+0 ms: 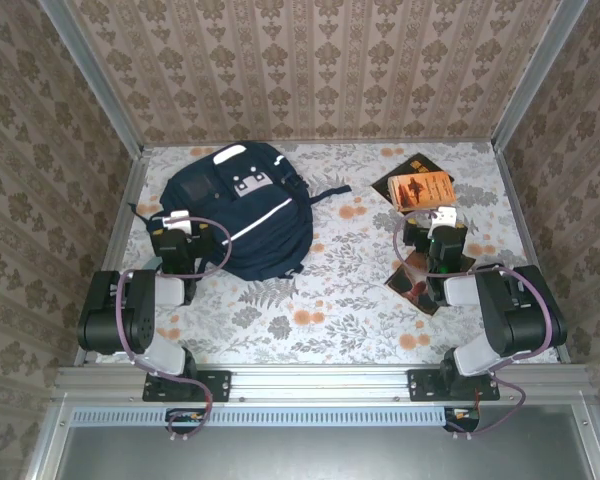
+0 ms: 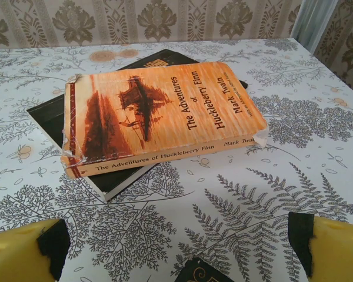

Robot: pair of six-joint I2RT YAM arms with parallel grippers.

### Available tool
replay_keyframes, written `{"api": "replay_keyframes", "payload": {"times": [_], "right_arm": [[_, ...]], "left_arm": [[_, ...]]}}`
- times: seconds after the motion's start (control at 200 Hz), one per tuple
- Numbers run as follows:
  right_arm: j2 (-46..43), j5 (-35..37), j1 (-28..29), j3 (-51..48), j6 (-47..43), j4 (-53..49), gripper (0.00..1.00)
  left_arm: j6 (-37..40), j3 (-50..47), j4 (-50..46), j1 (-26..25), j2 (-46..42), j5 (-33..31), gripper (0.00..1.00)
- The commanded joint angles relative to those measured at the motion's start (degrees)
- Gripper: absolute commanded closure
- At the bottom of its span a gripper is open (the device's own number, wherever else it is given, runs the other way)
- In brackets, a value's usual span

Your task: Pack books, pencil case, and school supplies into a backpack

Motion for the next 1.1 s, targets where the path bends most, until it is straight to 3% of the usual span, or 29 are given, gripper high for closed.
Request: {"api": "replay_keyframes", "payload": {"times": [0.0,0.93,1.095], "right_arm": [[0.37,-0.48,-0.29,1.10,0.58,0.30,0.00],[0.19,-0.59,-0.37,0.96,0.61,0.51,0.00],[-2.79,-1.11,0.01,0.00,-0.26,0.07,0.00]], "left_arm": [[1.36,1.31,-0.23,0.22,0.12,2.83,0.00],[1.18,1.03,0.09,0.90,-0.14,4.89,0.00],[1.03,0.26,-3.68,0.98,-6.60,4.39,0.00]]}}
